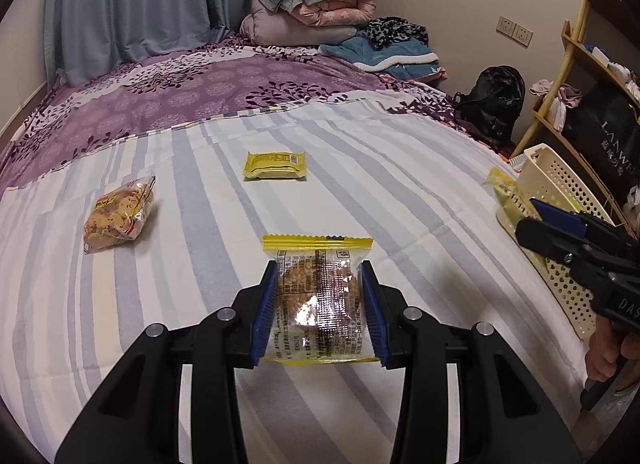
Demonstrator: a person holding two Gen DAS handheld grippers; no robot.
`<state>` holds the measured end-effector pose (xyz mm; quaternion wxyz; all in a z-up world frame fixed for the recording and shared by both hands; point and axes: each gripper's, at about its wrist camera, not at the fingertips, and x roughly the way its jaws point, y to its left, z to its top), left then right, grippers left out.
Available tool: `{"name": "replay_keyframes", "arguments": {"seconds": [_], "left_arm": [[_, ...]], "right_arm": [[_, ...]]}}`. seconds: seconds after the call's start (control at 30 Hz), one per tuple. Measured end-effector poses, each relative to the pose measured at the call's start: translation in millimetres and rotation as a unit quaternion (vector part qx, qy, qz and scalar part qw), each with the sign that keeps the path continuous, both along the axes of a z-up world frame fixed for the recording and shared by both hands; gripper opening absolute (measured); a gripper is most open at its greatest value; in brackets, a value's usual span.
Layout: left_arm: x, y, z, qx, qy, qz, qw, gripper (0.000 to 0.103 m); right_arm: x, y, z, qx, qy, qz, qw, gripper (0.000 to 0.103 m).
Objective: Organize snacks
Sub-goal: 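Carry both packs to the basket and open right tool to drop biscuit packet, then lower the pastry into the basket and open the left tool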
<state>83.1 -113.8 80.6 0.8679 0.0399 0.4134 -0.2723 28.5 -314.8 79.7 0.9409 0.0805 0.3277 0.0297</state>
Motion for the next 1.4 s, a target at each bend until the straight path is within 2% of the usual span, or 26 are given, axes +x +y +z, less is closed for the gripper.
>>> {"name": "replay_keyframes", "arguments": {"seconds": [0.4, 0.67, 0.83, 0.87, 0.93, 1.4], "left_arm": [[-32, -41, 36, -0.014, -0.035, -0.047, 0.9982, 0.041], [-53, -72, 58, -0.017, -0.057, -0.081, 0.9949, 0.041], [-62, -90, 67, -0.013, -0.065, -0.099, 0.9929, 0.041], [-63, -94, 68, -0.011, -0.066, -0.102, 0.9926, 0.041], [-65, -102, 71, -0.008, -0.069, -0.109, 0.9917, 0.041], [-82, -165, 87, -0.002, -0.084, -0.170, 0.9819, 0.041]], "right_arm": [[-80, -81, 35, 0.004, -0.052, -0.120, 0.991, 0.049], [-118, -124, 36, 0.007, -0.058, -0.183, 0.981, 0.049], [-130, -142, 27, 0.023, -0.049, -0.207, 0.977, 0.052], [-132, -144, 25, 0.027, -0.049, -0.213, 0.975, 0.061], [-136, -152, 22, 0.033, -0.050, -0.222, 0.973, 0.067], [-151, -177, 9, 0.048, -0.049, -0.249, 0.966, 0.067]]}}
